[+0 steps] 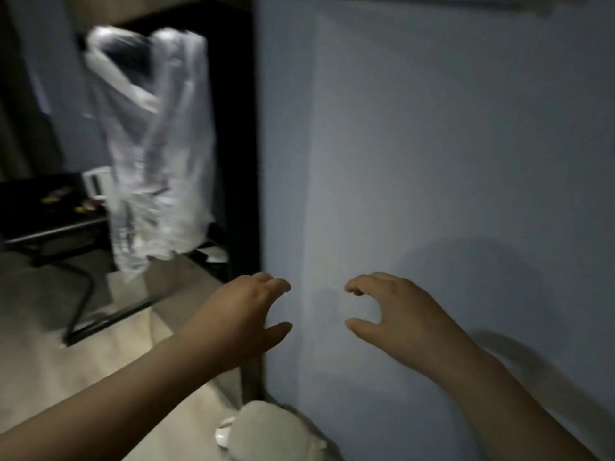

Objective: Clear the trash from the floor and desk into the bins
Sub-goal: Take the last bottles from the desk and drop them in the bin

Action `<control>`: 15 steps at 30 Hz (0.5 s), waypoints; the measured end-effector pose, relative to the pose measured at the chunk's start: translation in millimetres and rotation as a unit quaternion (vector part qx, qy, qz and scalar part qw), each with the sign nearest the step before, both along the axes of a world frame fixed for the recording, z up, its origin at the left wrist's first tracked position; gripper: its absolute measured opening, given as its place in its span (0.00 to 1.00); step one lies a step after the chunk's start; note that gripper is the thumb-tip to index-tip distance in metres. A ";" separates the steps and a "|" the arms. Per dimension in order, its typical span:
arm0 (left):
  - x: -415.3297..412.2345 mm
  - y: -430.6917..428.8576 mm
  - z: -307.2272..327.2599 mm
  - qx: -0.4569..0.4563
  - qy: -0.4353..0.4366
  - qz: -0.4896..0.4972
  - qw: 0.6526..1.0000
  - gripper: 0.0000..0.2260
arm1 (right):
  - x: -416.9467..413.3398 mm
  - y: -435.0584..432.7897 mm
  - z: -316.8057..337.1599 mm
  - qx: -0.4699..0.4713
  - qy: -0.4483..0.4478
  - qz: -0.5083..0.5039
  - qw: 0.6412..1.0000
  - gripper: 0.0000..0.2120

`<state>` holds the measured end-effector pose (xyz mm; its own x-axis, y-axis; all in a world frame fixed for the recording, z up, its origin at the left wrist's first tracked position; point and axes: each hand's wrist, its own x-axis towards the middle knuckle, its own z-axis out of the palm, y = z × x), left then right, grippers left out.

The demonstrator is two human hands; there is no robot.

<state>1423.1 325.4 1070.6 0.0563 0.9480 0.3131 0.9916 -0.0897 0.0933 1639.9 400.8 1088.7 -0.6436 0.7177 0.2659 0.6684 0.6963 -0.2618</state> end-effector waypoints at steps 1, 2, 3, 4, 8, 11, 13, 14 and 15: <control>-24.6 -17.5 9.6 0.008 -0.002 0.024 1.000 0.23 | -30.1 -5.8 7.4 0.007 0.004 0.025 1.000 0.21; -50.0 -35.7 18.4 0.016 -0.002 0.049 0.999 0.23 | -61.3 -13.3 14.7 0.010 0.010 0.050 0.999 0.21; -75.9 -55.2 26.6 0.024 0.003 0.076 0.997 0.23 | -93.8 -22.9 22.0 0.012 0.017 0.076 0.997 0.21; -101.2 -74.7 34.1 0.032 0.008 0.101 0.994 0.24 | -126.1 -33.3 29.1 0.016 0.025 0.102 0.994 0.21; -192.9 -150.6 58.0 0.061 0.013 0.191 0.980 0.22 | -246.9 -80.1 53.6 0.041 0.048 0.185 0.981 0.18; -250.4 -198.8 72.3 0.069 0.017 0.240 0.968 0.23 | -322.4 -110.4 65.9 0.045 0.075 0.227 0.970 0.17; -284.3 -225.1 79.3 0.081 0.017 0.268 0.960 0.23 | -365.5 -125.8 72.6 0.055 0.081 0.250 0.963 0.16; -299.4 -235.8 82.4 0.088 0.017 0.280 0.956 0.23 | -384.8 -131.4 75.4 0.061 0.077 0.261 0.960 0.16; -314.5 -244.7 84.5 0.094 0.022 0.290 0.952 0.24 | -402.9 -135.2 77.5 0.064 0.073 0.272 0.957 0.17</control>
<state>1108.6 80.7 1155.1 -0.4423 0.7511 0.4901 0.8822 0.4628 0.0870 1237.1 265.6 1166.2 -0.8622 0.2424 0.4448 0.1606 0.9636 -0.2139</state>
